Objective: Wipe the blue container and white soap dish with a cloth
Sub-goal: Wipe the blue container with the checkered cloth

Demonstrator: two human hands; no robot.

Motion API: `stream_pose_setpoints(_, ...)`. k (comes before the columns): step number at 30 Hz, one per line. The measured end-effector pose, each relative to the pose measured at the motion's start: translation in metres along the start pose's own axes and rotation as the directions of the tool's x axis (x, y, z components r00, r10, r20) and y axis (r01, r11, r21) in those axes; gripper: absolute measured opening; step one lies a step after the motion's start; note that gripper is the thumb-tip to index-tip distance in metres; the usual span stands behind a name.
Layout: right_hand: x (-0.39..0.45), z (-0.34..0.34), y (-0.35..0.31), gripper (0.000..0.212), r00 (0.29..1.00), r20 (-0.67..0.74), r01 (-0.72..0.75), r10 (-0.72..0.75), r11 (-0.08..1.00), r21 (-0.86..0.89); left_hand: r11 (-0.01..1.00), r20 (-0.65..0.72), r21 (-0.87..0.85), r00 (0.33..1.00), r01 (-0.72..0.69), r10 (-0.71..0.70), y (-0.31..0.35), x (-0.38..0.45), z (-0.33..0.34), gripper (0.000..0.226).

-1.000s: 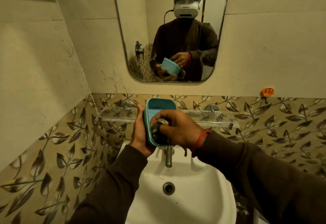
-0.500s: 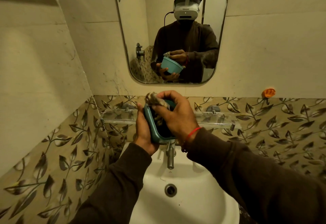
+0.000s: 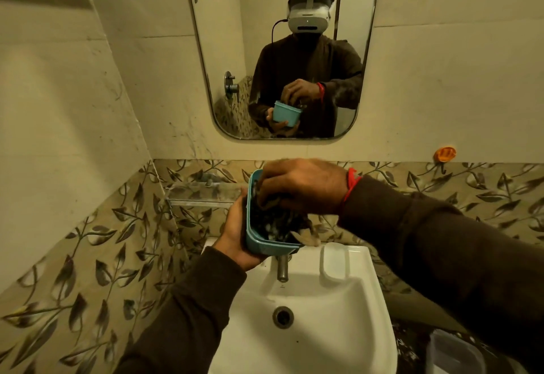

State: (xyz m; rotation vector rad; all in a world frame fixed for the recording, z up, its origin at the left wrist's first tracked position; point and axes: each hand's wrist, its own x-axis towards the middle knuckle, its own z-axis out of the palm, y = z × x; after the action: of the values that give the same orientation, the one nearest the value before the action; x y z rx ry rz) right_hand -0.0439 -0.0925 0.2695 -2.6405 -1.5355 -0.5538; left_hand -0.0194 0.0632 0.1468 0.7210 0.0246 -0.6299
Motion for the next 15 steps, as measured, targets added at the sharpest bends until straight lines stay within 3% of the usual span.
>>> stream_pose_setpoints(3, 0.001, 0.003, 0.018, 0.018, 0.991, -0.106, 0.059, -0.086, 0.969, -0.238, 1.0, 0.013, -0.003, 1.0, 0.004, -0.004, 0.001, 0.005, 0.007, 0.072)
stream_pose_setpoints(6, 0.005, 0.016, 0.023, 0.018, 0.992, -0.109, 0.025, -0.067, 0.938, -0.347, 0.998, -0.039, 0.032, 0.997, -0.061, 0.062, 0.009, 0.01, 0.011, 0.078)
stream_pose_setpoints(12, 0.014, 0.038, 0.017, 0.025, 0.975, 0.023, -0.189, 0.223, 0.874, -0.448, 0.984, -0.061, 0.096, 0.986, -0.15, 0.156, 0.019, 0.019, 0.005, 0.076)
stream_pose_setpoints(15, 0.02, 0.043, 0.01, 0.038, 0.956, 0.075, -0.214, 0.284, 0.849, -0.482, 0.971, -0.066, 0.14, 0.977, -0.192, 0.202, 0.02, 0.024, 0.001, 0.075)
